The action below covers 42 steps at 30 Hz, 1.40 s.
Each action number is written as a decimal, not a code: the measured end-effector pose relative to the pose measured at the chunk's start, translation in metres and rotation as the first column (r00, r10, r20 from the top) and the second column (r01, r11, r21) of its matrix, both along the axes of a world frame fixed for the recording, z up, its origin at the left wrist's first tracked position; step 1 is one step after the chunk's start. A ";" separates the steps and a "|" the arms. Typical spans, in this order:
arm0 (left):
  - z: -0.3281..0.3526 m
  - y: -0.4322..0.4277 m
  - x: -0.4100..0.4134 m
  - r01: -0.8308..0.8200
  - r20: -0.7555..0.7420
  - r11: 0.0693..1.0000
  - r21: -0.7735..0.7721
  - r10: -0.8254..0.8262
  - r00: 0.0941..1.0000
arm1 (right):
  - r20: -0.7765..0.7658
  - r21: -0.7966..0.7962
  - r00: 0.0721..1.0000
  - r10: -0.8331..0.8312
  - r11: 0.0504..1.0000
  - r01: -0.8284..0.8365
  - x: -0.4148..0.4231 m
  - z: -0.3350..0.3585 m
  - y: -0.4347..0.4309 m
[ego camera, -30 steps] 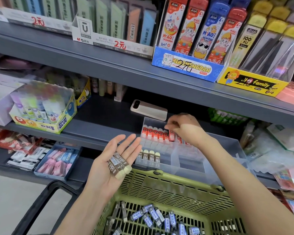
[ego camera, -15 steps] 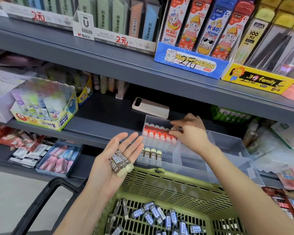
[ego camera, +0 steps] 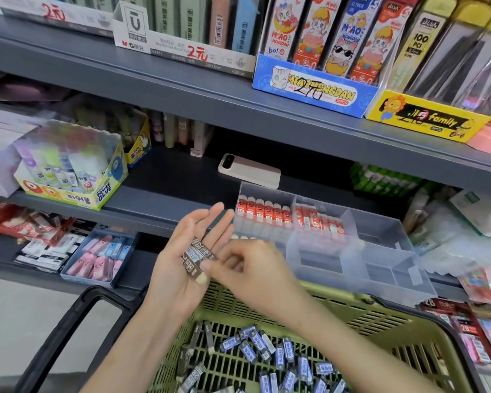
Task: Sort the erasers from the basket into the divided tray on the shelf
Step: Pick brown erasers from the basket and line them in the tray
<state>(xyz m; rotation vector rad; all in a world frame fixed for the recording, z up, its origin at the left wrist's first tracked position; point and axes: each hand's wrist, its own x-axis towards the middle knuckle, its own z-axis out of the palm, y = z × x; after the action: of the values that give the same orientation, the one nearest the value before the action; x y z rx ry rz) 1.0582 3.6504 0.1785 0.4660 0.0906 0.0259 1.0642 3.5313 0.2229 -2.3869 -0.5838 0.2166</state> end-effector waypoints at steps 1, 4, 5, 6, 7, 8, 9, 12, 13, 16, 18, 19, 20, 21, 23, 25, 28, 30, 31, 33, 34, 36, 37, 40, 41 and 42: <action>0.000 0.000 -0.001 -0.006 0.014 1.000 0.006 0.006 1.000 | -0.055 0.073 0.998 -0.029 0.997 0.033 -0.001 -0.001 0.001; 0.002 -0.001 -0.002 0.020 0.060 0.997 0.073 -0.024 0.998 | -0.158 0.311 0.983 -0.094 0.940 0.140 0.002 0.000 -0.002; 0.003 -0.002 -0.003 0.038 0.075 0.993 0.114 -0.047 0.996 | -0.149 0.372 0.983 -0.107 0.915 0.156 0.005 0.002 -0.005; 0.003 -0.004 -0.003 0.054 0.090 0.987 0.154 -0.068 0.994 | -0.129 0.430 0.985 -0.116 0.889 0.160 0.009 0.005 -0.010; 0.002 -0.005 -0.004 0.066 0.102 0.980 0.186 -0.086 0.991 | -0.100 0.474 0.986 -0.131 0.866 0.163 0.015 0.009 -0.016; 0.001 -0.006 -0.004 0.070 0.106 0.976 0.205 -0.093 0.990 | -0.073 0.501 0.985 -0.154 0.849 0.170 0.022 0.015 -0.024; -0.001 -0.005 -0.003 0.064 0.100 0.976 0.210 -0.087 0.991 | -0.050 0.513 0.982 -0.181 0.839 0.181 0.030 0.021 -0.033; -0.003 0.000 -0.001 0.030 0.068 0.986 0.163 -0.042 0.997 | 0.006 0.446 0.979 -0.204 0.877 0.180 0.052 0.036 -0.061; -0.003 0.002 -0.001 0.022 0.062 0.989 0.145 -0.031 0.998 | 0.033 0.360 0.983 -0.183 0.919 0.159 0.059 0.039 -0.068; -0.004 0.003 0.000 0.005 0.041 0.990 0.143 -0.011 0.999 | 0.136 -0.112 0.990 -0.034 0.992 0.049 0.079 0.037 -0.078; -0.003 0.002 -0.001 0.006 0.024 0.987 0.162 -0.010 1.000 | 0.164 -0.415 0.983 0.083 0.910 -0.008 0.086 0.029 -0.075; -0.003 0.002 -0.001 0.009 0.010 0.986 0.168 -0.011 1.000 | 0.167 -0.521 0.976 0.136 0.853 -0.030 0.088 0.024 -0.071; -0.002 0.002 -0.001 0.012 -0.008 0.985 0.171 -0.011 1.000 | 0.164 -0.591 0.969 0.185 0.805 -0.054 0.089 0.018 -0.068; 0.000 0.001 -0.001 0.016 -0.030 0.986 0.167 -0.011 1.000 | 0.156 -0.641 0.962 0.226 0.764 -0.076 0.090 0.014 -0.064; 0.003 0.001 -0.002 0.021 -0.082 0.991 0.135 -0.010 0.997 | 0.151 -0.721 0.945 0.290 0.686 -0.096 0.092 0.008 -0.060; 0.004 0.001 -0.001 0.017 -0.126 0.996 0.091 -0.005 0.992 | 0.157 -0.811 0.913 0.377 0.577 -0.099 0.092 0.006 -0.057; 0.005 0.003 0.000 0.010 -0.169 0.999 0.042 -0.002 0.986 | 0.172 -0.892 0.854 0.490 0.445 -0.076 0.089 0.002 -0.056; 0.005 0.004 0.000 0.005 -0.184 1.000 -0.011 -0.007 0.983 | 0.191 -0.890 0.841 0.506 0.452 -0.069 0.087 -0.001 -0.059; 0.005 0.005 -0.001 0.000 -0.191 0.999 -0.038 -0.007 0.982 | 0.194 -0.887 0.840 0.506 0.457 -0.070 0.086 0.000 -0.061; 0.007 0.006 -0.002 -0.015 -0.203 0.997 -0.070 0.001 0.979 | 0.211 -0.883 0.838 0.503 0.466 -0.058 0.084 0.005 -0.063; 0.009 0.006 -0.002 -0.020 -0.206 0.997 -0.080 0.003 0.979 | 0.234 -0.871 0.834 0.499 0.490 -0.049 0.082 0.010 -0.063; 0.012 0.004 -0.002 -0.022 -0.207 0.996 -0.088 0.003 0.978 | 0.293 -0.815 0.841 0.454 0.579 -0.029 0.077 0.022 -0.061; 0.014 0.002 -0.002 -0.028 -0.211 0.996 -0.080 0.010 0.977 | 0.323 -0.758 0.846 0.424 0.651 -0.036 0.073 0.027 -0.060; 0.016 -0.003 -0.001 -0.068 -0.217 0.995 -0.075 0.051 0.975 | 0.232 -0.342 0.945 0.232 0.929 -0.143 0.048 0.036 -0.048; 0.017 -0.005 -0.001 -0.082 -0.203 0.994 -0.073 0.066 0.977 | 0.147 -0.216 0.970 0.191 0.964 -0.157 0.037 0.036 -0.041; 0.017 -0.008 -0.001 -0.093 -0.179 0.994 -0.054 0.082 0.980 | 0.077 -0.146 0.983 0.167 0.977 -0.155 0.026 0.033 -0.034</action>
<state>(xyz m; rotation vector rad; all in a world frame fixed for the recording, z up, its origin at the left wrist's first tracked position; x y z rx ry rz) 1.0571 3.6420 0.1959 0.4013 0.2856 0.0684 1.0906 3.4970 0.2558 -2.4951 -0.8301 0.2291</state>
